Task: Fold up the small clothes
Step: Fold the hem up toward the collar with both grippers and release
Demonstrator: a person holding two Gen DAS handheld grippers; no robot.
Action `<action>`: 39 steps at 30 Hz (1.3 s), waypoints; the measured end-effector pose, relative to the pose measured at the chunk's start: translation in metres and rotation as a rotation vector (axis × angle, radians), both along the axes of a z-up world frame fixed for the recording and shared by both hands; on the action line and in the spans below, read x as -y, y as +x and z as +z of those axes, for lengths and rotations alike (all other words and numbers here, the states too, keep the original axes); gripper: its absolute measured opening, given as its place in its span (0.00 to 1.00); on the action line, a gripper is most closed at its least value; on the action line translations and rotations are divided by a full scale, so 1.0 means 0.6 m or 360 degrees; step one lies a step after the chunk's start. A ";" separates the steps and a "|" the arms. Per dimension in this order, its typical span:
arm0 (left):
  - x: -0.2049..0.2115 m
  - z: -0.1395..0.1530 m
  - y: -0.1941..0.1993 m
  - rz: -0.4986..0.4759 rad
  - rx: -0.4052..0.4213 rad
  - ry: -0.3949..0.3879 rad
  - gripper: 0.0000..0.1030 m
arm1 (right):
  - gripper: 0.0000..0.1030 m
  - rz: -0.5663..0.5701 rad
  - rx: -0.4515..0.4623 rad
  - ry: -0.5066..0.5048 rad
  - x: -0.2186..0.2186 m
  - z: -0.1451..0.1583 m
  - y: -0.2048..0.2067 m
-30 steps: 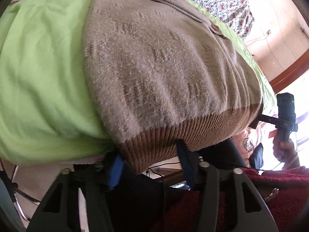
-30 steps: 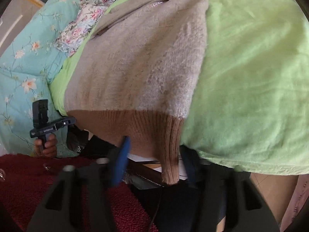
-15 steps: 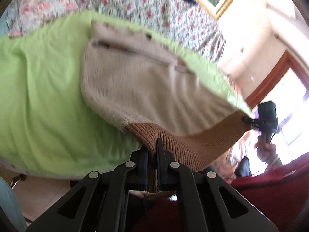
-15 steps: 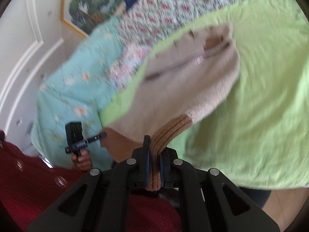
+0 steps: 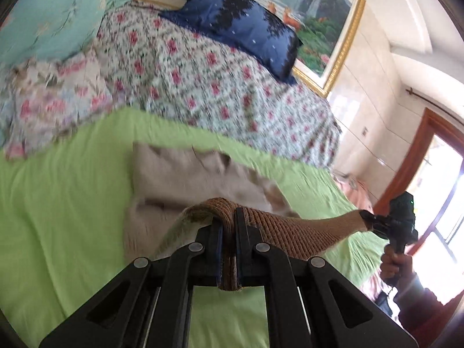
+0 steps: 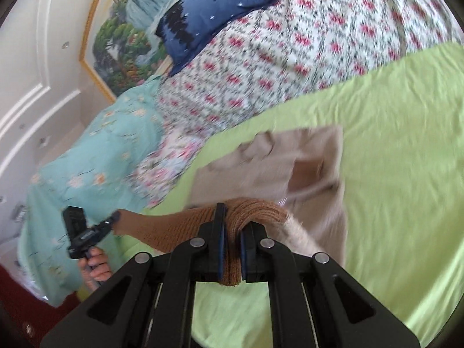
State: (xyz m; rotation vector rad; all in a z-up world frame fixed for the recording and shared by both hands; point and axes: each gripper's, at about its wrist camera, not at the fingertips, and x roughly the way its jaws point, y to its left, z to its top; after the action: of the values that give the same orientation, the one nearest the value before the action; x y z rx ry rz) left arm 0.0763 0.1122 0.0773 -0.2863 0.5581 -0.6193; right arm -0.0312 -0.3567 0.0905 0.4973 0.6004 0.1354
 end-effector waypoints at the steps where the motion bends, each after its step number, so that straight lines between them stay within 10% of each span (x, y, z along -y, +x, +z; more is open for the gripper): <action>1: 0.008 0.007 0.019 0.0023 0.0005 0.0009 0.05 | 0.09 -0.0018 0.0005 -0.0016 0.008 0.005 0.021; 10: 0.074 0.010 0.235 0.0173 -0.0042 0.0071 0.05 | 0.09 -0.0190 -0.0107 -0.0128 0.072 -0.032 0.229; 24: 0.140 -0.173 0.481 0.0243 -0.0407 0.0258 0.06 | 0.10 -0.0321 -0.0522 -0.0183 0.135 -0.205 0.381; 33: 0.142 -0.182 0.395 0.0089 -0.0456 0.0183 0.26 | 0.45 -0.0332 -0.0303 -0.0265 0.083 -0.135 0.305; 39: 0.234 -0.177 0.303 -0.0281 -0.0455 0.0189 0.29 | 0.45 0.0336 -0.0511 -0.0211 -0.045 -0.205 0.346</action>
State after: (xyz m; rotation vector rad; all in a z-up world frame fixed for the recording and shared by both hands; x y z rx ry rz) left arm 0.2581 -0.0285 -0.0291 -0.2158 0.8992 -0.7176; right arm 0.1763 -0.3294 -0.0325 0.3273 0.9700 0.2163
